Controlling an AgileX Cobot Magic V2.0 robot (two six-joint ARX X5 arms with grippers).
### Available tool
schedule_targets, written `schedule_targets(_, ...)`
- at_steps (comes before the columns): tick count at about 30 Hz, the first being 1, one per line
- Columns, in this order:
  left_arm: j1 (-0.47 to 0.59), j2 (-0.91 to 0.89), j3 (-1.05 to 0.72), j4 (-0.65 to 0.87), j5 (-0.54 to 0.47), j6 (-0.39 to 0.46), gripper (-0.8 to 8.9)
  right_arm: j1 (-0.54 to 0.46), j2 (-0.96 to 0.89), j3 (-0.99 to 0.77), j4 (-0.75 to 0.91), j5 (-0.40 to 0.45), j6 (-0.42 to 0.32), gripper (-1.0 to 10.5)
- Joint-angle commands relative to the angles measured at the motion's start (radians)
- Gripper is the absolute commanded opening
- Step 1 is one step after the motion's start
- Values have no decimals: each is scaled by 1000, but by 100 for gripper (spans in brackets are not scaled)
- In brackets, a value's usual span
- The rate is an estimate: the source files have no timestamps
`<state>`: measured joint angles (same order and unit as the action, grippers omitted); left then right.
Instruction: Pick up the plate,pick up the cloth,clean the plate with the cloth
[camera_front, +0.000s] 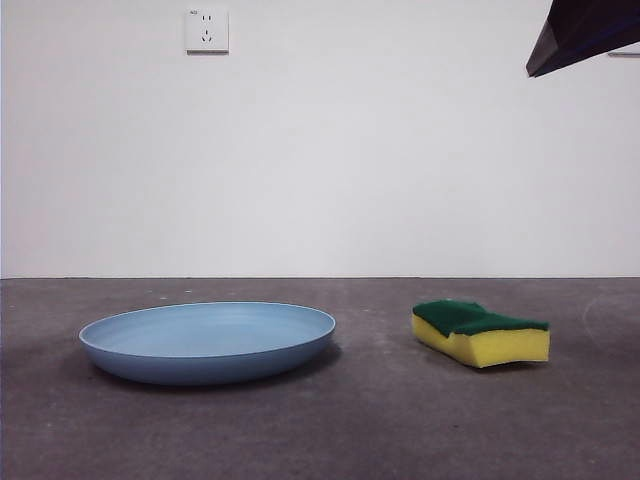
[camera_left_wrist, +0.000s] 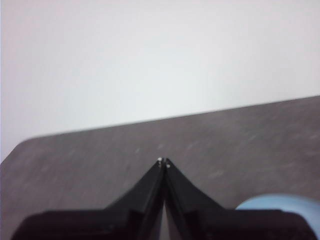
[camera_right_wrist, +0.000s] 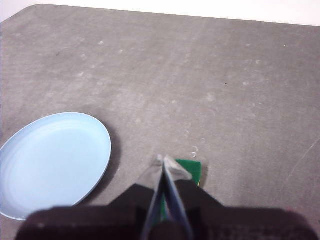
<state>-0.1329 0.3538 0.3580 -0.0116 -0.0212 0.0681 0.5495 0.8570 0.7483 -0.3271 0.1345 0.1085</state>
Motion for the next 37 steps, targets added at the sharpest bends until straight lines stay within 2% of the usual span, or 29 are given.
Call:
schedule_targets(1,43,-78,-110,34,15,-3,-3,0,-1,-10,4,2,6,0)
schedule_targets(7,105,-199,-254,33,30,-37,-3,0,-1,-10,4,2,6,0)
schedule_targets(14,136,-265,-327,-37,31,-50,-3,0,-1,-10,4,2,6,0)
schedule_targets(26,164,-352,-340,-186,26,-48,-3,0,-1,-10,4,3,6,0)
schedule_targets(37,168,-352,-339,-211,25,-48,-3,0,-1,-10,4,3,6,0)
